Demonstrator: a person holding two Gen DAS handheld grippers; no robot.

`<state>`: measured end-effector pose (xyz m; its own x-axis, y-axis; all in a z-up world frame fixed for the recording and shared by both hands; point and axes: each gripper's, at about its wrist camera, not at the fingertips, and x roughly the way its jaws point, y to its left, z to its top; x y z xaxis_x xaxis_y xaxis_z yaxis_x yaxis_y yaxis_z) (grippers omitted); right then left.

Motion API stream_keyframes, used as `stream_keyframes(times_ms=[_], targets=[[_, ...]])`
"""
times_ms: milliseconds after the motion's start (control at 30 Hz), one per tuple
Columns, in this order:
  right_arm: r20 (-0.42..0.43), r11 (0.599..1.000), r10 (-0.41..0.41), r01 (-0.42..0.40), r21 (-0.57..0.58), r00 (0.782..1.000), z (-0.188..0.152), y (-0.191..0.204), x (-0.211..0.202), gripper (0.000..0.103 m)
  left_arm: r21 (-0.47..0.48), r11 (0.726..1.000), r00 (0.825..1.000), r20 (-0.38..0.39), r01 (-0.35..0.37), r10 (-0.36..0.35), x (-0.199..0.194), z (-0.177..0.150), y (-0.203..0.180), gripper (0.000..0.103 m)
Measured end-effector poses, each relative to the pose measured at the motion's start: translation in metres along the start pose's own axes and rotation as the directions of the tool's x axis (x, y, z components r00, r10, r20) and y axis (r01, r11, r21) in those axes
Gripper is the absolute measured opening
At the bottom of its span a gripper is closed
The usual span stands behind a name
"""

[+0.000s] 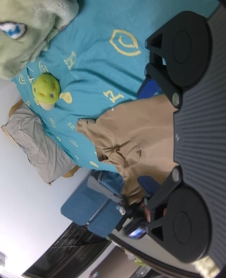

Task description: Fold clothes

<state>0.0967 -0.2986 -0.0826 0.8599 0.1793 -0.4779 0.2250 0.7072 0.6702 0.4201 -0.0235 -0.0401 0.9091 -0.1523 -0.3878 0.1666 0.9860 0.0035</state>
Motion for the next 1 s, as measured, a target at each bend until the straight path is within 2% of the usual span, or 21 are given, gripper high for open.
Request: stream_keyframes(times_ms=[67, 133, 233, 300, 367, 433, 500, 567, 633, 733, 800, 867, 900, 1000], targets=[[0.01, 1.0, -0.016, 0.016, -0.004, 1.0, 0.001, -0.003, -0.003, 0.097, 0.125, 0.991, 0.998, 0.013, 0.055, -0.057, -0.011, 0.008, -0.051, 0.004], [0.022, 1.0, -0.027, 0.027, -0.004, 0.999, 0.003, -0.007, -0.005, 0.097, 0.199, 0.974, 0.995, -0.013, 0.103, -0.103, -0.01, 0.006, -0.097, 0.004], [0.035, 0.999, -0.046, 0.047, -0.018, 0.998, 0.005, -0.01, -0.004, 0.097, 0.252, 0.953, 0.984, -0.11, 0.167, -0.143, 0.003, -0.013, -0.151, 0.007], [0.041, 0.998, -0.059, 0.06, -0.031, 0.997, 0.006, -0.011, -0.001, 0.097, 0.239, 0.948, 0.969, -0.181, 0.209, -0.167, 0.009, -0.03, -0.17, 0.017], [0.041, 0.996, -0.065, 0.068, -0.054, 0.997, 0.006, -0.011, 0.003, 0.097, 0.216, 0.946, 0.953, -0.237, 0.243, -0.191, 0.012, -0.045, -0.181, 0.046], [0.038, 0.996, -0.061, 0.063, -0.069, 0.997, 0.007, -0.011, 0.008, 0.097, 0.201, 0.943, 0.942, -0.265, 0.264, -0.207, 0.002, -0.057, -0.175, 0.048], [0.029, 0.997, -0.036, 0.038, -0.074, 0.999, 0.008, -0.01, 0.011, 0.097, 0.175, 0.943, 0.931, -0.286, 0.283, -0.226, -0.025, -0.06, -0.154, 0.054], [0.01, 0.997, 0.001, 0.0, -0.071, 1.0, 0.008, -0.008, 0.015, 0.097, 0.149, 0.942, 0.92, -0.306, 0.3, -0.245, -0.053, -0.062, -0.132, 0.067], [-0.016, 0.997, 0.042, -0.043, -0.067, 0.999, 0.006, -0.004, 0.015, 0.097, 0.105, 0.952, 0.915, -0.325, 0.288, -0.241, -0.083, -0.066, -0.098, 0.077], [-0.052, 0.992, 0.104, -0.107, -0.06, 0.993, 0.002, 0.002, 0.013, 0.096, 0.008, 0.97, 0.885, -0.411, 0.243, -0.219, -0.138, -0.08, -0.042, 0.078], [-0.046, 0.991, 0.117, -0.12, -0.066, 0.992, 0.0, 0.006, 0.005, 0.096, -0.032, 0.991, 0.853, -0.506, 0.129, -0.127, -0.167, -0.105, -0.015, 0.077], [-0.04, 0.989, 0.129, -0.132, -0.07, 0.991, -0.002, 0.009, -0.004, 0.096, -0.057, 0.998, 0.799, -0.6, 0.004, -0.037, -0.195, -0.131, 0.012, 0.072], [-0.035, 0.989, 0.131, -0.133, -0.066, 0.991, -0.002, 0.009, -0.008, 0.096, -0.094, 0.995, 0.764, -0.645, -0.043, -0.028, -0.206, -0.145, 0.023, 0.07], [-0.021, 0.992, 0.111, -0.113, -0.064, 0.994, -0.006, 0.01, -0.019, 0.096, -0.21, 0.967, 0.669, -0.74, -0.145, -0.06, -0.23, -0.177, 0.051, 0.063]])
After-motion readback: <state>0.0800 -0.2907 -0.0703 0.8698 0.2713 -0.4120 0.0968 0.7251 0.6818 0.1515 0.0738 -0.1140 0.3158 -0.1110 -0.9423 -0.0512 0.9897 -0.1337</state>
